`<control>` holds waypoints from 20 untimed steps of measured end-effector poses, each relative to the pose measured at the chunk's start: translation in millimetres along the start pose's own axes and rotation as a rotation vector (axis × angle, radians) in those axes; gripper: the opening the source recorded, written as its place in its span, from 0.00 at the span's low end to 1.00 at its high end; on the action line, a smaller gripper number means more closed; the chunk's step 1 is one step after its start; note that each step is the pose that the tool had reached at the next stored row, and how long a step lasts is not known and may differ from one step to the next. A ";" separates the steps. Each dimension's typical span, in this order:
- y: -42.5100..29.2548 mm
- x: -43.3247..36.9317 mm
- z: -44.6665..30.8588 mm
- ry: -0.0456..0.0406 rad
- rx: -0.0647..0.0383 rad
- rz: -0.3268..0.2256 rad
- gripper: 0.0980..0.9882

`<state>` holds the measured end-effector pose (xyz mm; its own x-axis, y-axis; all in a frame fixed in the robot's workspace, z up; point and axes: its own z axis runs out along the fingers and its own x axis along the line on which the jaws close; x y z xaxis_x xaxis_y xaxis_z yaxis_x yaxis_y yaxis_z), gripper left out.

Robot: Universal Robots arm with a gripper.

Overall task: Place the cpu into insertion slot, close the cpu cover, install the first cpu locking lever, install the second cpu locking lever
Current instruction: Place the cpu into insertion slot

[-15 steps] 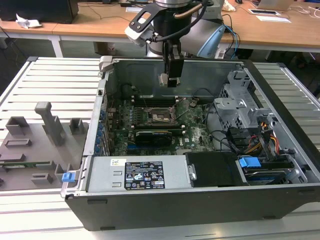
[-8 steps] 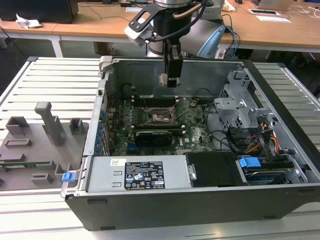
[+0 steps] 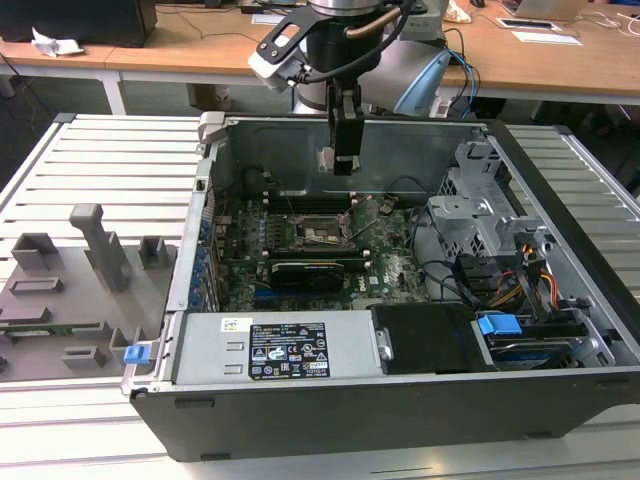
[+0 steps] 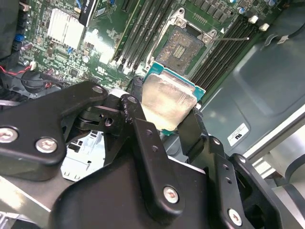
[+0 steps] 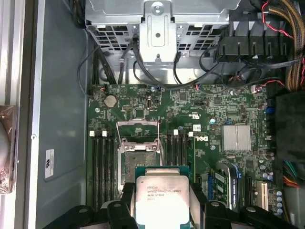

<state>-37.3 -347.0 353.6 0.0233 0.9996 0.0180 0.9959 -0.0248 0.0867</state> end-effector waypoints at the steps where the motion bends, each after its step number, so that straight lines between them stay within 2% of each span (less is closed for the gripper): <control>1: 0.0 0.0 0.1 -0.0003 0.000 0.003 0.49; 7: -0.9 2.6 10.3 0.0006 0.000 -0.006 0.49; 20: -1.7 2.6 19.2 0.0005 0.000 -0.005 0.49</control>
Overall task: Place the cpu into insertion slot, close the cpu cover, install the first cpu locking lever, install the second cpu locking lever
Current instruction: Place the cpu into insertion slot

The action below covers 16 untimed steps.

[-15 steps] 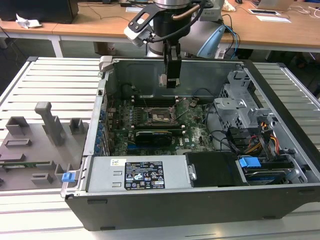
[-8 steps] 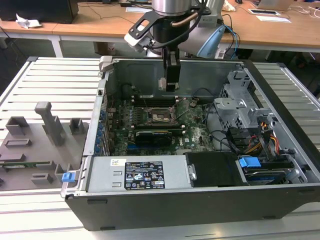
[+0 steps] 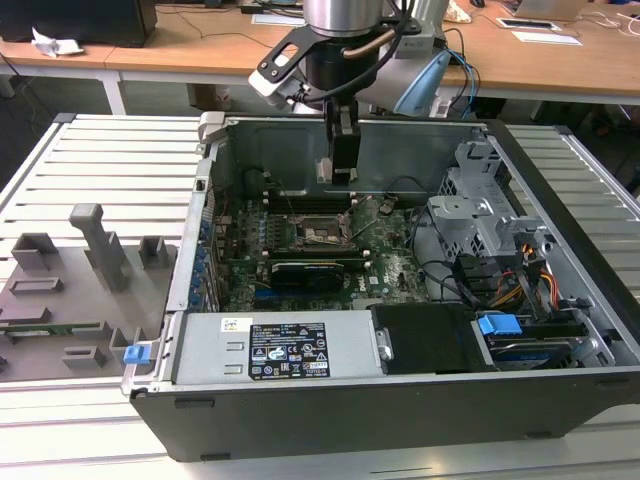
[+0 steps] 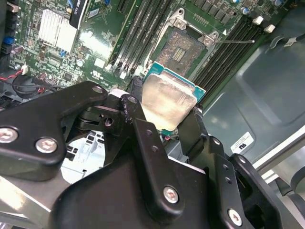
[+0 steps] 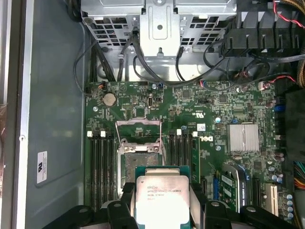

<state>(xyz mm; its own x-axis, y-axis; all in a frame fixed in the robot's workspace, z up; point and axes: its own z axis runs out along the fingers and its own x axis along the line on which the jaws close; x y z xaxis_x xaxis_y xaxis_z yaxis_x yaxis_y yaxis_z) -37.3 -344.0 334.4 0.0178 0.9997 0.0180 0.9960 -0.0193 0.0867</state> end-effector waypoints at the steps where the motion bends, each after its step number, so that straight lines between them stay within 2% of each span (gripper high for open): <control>1: 0.0 0.0 0.2 0.0000 0.000 0.000 0.49; 16: -0.5 -0.1 6.1 -0.0001 0.000 0.000 0.49</control>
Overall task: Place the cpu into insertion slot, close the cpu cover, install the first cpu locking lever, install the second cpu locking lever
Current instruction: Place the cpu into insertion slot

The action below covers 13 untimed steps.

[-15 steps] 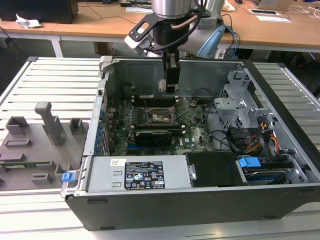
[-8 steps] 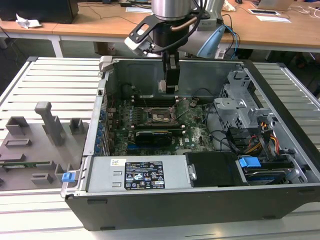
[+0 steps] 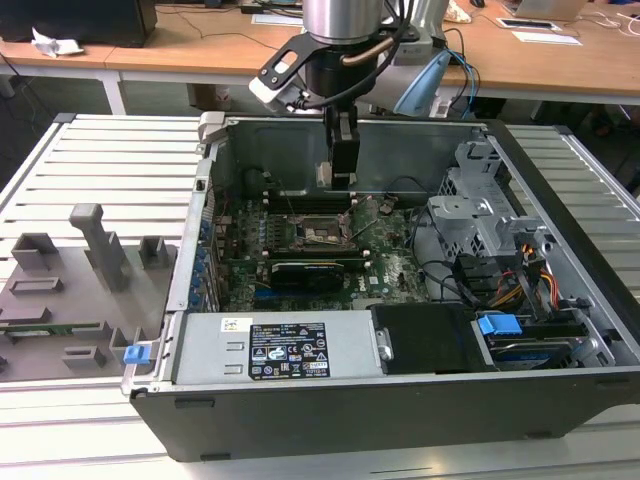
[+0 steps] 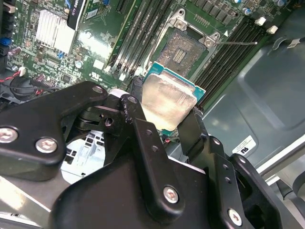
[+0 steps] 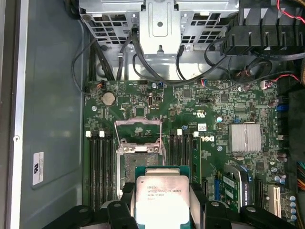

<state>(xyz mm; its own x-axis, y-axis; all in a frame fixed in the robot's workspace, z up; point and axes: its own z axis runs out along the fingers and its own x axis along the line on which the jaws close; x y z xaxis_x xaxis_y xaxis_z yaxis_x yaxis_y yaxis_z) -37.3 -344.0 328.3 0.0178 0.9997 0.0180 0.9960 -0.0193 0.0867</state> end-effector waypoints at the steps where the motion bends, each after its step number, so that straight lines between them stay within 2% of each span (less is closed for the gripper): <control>1: 0.0 0.0 0.4 0.0000 0.000 0.000 0.49; 13: -0.4 -0.1 4.5 0.0000 0.000 0.000 0.49</control>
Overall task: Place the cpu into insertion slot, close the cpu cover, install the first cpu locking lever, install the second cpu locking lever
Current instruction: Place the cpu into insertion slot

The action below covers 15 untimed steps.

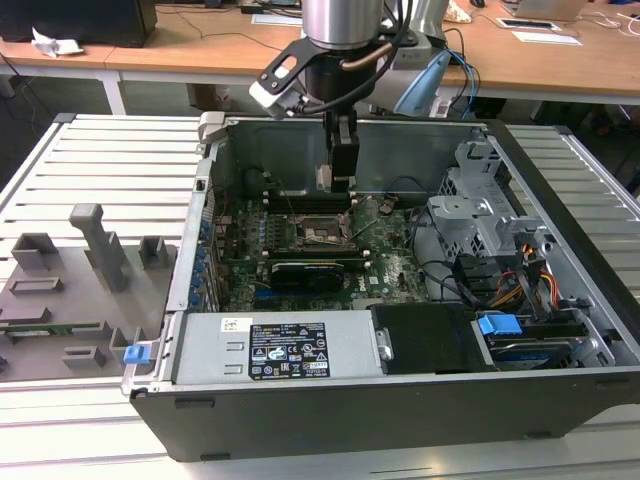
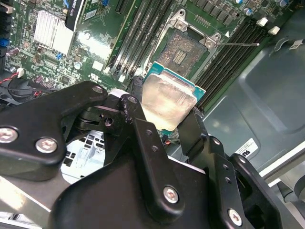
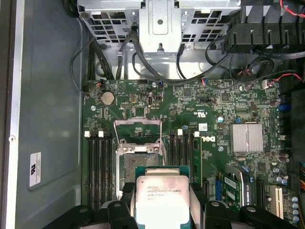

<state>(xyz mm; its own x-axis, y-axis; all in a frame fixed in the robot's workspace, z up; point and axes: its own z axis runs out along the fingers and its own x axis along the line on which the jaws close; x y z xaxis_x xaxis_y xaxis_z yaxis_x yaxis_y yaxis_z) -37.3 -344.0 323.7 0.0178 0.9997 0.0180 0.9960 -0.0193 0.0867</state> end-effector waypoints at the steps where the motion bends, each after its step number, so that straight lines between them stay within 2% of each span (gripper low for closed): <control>1: 0.0 0.0 0.5 0.0000 0.000 0.000 0.49; 15: -0.3 0.1 3.8 -0.0001 0.000 0.000 0.49</control>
<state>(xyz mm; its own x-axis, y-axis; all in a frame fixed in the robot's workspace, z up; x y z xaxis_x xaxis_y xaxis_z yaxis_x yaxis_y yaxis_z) -37.3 -343.9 319.9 0.0177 0.9997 0.0179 0.9961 -0.0192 0.0867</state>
